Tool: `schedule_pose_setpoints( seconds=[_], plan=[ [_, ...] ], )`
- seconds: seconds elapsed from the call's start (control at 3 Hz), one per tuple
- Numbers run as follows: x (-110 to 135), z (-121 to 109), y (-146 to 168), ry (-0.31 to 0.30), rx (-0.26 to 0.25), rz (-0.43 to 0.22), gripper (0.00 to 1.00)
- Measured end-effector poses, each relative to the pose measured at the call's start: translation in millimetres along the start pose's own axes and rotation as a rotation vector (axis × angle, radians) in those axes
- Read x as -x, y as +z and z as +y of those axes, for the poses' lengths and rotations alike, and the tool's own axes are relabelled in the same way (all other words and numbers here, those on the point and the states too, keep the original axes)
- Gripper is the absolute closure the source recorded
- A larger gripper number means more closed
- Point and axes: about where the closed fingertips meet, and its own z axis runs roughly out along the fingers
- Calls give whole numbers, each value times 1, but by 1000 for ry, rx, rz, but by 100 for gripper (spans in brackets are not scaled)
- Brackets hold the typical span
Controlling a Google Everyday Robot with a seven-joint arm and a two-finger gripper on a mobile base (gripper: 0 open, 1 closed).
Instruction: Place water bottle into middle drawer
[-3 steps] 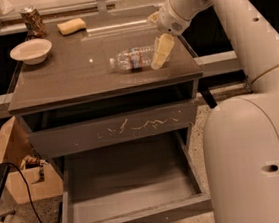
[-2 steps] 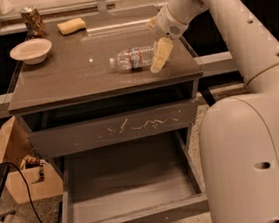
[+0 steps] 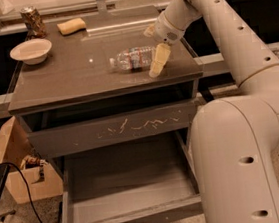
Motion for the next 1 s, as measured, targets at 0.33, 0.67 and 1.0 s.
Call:
schedule_pose_setpoints(
  seconds=[0.33, 0.67, 1.0],
  plan=[
    [-3, -1, 6, 5, 13, -2, 26],
    [-3, -1, 6, 5, 13, -2, 50],
    [-3, -1, 6, 5, 13, -2, 72]
  ],
)
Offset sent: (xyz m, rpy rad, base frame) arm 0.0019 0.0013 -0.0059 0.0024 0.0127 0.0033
